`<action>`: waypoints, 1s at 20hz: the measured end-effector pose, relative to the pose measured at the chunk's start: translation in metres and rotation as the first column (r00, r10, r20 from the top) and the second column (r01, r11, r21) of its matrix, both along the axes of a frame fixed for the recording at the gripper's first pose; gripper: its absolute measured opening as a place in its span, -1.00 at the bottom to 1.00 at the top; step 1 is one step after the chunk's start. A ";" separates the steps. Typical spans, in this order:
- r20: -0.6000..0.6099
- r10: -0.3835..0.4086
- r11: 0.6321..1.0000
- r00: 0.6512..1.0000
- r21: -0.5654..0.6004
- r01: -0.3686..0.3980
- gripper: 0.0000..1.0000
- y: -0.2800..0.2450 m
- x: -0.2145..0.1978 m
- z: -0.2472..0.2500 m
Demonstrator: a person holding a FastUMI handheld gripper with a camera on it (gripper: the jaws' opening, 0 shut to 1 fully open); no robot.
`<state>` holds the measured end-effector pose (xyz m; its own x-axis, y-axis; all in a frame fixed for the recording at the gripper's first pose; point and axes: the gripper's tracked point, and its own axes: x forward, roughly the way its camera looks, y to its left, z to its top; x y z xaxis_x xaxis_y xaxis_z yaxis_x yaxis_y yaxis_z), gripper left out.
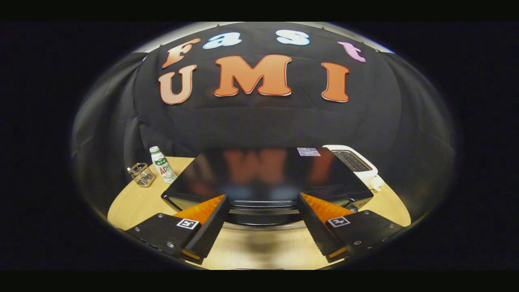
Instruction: Open the toaster oven, put the food inside, and close the toaster oven door.
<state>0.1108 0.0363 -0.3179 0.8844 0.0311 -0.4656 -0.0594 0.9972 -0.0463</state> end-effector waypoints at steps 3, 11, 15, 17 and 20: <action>0.004 -0.017 1.000 1.000 0.022 0.017 0.99 -0.004 -0.002 0.000; 0.032 -0.016 1.000 0.999 0.020 0.016 0.99 -0.006 -0.006 -0.002; 0.041 -0.024 1.000 0.999 0.016 0.024 0.99 -0.005 -0.039 -0.018; 0.042 -0.027 1.000 0.999 0.014 0.027 0.99 -0.010 -0.061 -0.028; 0.019 -0.032 0.999 0.999 0.026 0.031 0.99 -0.018 -0.089 -0.047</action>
<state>0.0213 0.0181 -0.3651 0.8939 0.0145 -0.4481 -0.0273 0.9994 -0.0219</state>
